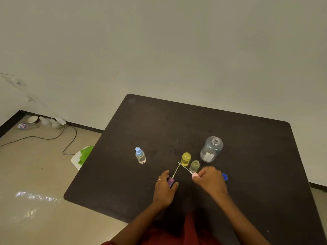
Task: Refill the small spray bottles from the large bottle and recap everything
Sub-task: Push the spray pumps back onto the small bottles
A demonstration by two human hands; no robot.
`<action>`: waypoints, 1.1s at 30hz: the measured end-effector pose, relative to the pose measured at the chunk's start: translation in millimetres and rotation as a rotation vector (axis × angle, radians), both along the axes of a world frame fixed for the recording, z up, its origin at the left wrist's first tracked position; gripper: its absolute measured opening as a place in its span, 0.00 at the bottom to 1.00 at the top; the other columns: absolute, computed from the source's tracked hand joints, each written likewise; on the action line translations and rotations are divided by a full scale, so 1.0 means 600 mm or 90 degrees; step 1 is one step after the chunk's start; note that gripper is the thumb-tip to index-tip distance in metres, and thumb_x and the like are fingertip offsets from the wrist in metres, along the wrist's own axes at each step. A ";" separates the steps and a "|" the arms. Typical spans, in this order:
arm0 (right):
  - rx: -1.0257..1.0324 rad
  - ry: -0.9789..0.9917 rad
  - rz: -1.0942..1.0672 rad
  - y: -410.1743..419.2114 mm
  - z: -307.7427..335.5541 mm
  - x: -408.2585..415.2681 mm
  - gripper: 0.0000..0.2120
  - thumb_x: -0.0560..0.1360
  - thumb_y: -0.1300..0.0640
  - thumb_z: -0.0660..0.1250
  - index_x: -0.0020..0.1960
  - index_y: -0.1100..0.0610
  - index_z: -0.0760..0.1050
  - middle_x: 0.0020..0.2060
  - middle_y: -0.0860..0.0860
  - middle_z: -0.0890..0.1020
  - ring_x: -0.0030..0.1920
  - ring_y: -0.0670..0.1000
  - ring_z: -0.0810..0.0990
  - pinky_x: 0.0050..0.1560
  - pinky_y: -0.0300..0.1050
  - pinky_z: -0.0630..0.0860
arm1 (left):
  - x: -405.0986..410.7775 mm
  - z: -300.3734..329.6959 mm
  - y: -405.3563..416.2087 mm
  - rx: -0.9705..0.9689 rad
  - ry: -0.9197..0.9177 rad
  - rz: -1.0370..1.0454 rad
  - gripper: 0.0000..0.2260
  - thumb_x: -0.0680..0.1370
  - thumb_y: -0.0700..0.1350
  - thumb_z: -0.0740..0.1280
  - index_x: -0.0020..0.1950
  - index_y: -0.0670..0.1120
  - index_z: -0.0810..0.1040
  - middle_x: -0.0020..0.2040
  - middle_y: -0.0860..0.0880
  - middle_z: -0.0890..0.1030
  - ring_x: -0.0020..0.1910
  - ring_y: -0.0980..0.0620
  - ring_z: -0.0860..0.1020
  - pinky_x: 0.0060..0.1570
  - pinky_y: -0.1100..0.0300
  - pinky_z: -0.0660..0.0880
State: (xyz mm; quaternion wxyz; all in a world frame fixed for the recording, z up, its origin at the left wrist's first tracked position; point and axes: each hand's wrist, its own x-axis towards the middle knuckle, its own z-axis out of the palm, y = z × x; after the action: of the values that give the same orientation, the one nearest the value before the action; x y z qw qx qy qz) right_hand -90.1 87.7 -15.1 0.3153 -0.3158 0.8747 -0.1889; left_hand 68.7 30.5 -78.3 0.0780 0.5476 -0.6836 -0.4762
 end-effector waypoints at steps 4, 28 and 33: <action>-0.034 -0.030 0.007 0.012 0.032 -0.019 0.07 0.67 0.50 0.73 0.40 0.53 0.80 0.34 0.46 0.82 0.39 0.45 0.80 0.40 0.42 0.77 | -0.013 -0.004 -0.001 0.008 0.006 0.022 0.29 0.75 0.41 0.68 0.73 0.47 0.60 0.68 0.46 0.68 0.64 0.52 0.69 0.66 0.53 0.70; -0.122 0.215 0.114 -0.006 0.117 -0.085 0.08 0.69 0.61 0.69 0.49 0.56 0.81 0.45 0.50 0.78 0.50 0.52 0.75 0.39 0.44 0.69 | -0.035 -0.007 0.005 -0.112 -0.100 0.003 0.39 0.67 0.58 0.73 0.72 0.53 0.58 0.71 0.51 0.63 0.68 0.52 0.64 0.65 0.54 0.70; -0.129 0.235 0.136 -0.016 0.102 -0.071 0.10 0.72 0.63 0.65 0.50 0.57 0.81 0.48 0.53 0.80 0.49 0.52 0.77 0.37 0.41 0.67 | -0.044 0.000 0.006 -0.180 -0.070 -0.017 0.33 0.70 0.56 0.72 0.71 0.54 0.61 0.70 0.53 0.65 0.68 0.54 0.64 0.66 0.57 0.66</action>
State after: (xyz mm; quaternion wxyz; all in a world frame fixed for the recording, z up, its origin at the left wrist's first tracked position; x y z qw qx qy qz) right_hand -132.9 78.2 46.3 0.1348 -0.4655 0.8559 -0.1803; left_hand 42.4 33.9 -78.4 0.1108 0.5473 -0.7542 -0.3455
